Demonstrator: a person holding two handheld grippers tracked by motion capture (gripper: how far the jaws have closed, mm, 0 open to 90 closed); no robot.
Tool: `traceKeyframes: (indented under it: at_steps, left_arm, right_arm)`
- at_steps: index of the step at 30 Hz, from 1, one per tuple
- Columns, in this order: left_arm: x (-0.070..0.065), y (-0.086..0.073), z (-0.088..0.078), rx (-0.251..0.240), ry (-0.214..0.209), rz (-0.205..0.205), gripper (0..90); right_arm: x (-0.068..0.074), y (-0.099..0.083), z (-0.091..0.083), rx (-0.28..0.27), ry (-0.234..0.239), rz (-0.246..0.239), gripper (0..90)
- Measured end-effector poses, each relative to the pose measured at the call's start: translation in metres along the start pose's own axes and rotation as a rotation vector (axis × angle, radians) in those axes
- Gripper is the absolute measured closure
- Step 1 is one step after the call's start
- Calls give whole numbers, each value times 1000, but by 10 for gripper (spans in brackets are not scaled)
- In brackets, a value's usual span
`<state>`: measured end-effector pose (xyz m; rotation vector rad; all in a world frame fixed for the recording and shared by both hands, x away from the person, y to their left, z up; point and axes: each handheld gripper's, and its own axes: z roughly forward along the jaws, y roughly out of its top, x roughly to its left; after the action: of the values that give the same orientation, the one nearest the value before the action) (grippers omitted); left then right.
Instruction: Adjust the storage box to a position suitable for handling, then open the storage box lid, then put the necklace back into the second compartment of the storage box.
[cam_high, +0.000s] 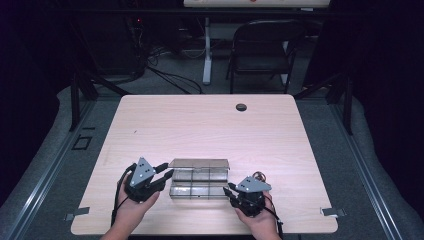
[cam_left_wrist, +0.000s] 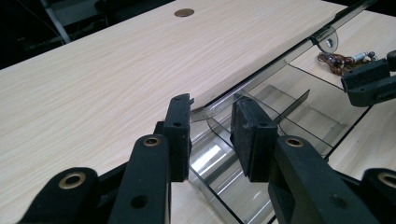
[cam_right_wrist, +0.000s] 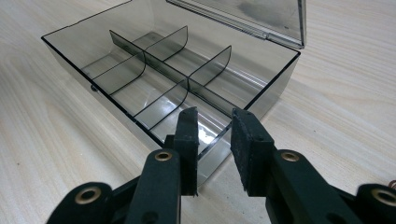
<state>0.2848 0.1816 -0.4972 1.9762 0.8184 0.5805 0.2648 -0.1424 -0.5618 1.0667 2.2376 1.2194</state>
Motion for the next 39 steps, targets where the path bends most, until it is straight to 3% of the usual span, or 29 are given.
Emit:
traceKeyframes:
  at_steps: [13,39]
  left_arm:
    - [5,4,5,-6,-10,-27,686]
    - [20,22,13,-29,-2,-40,711]
  right_arm:
    - [-1,0,0,-1,4,3,725]
    - [-1,0,1,-2,6,4,723]
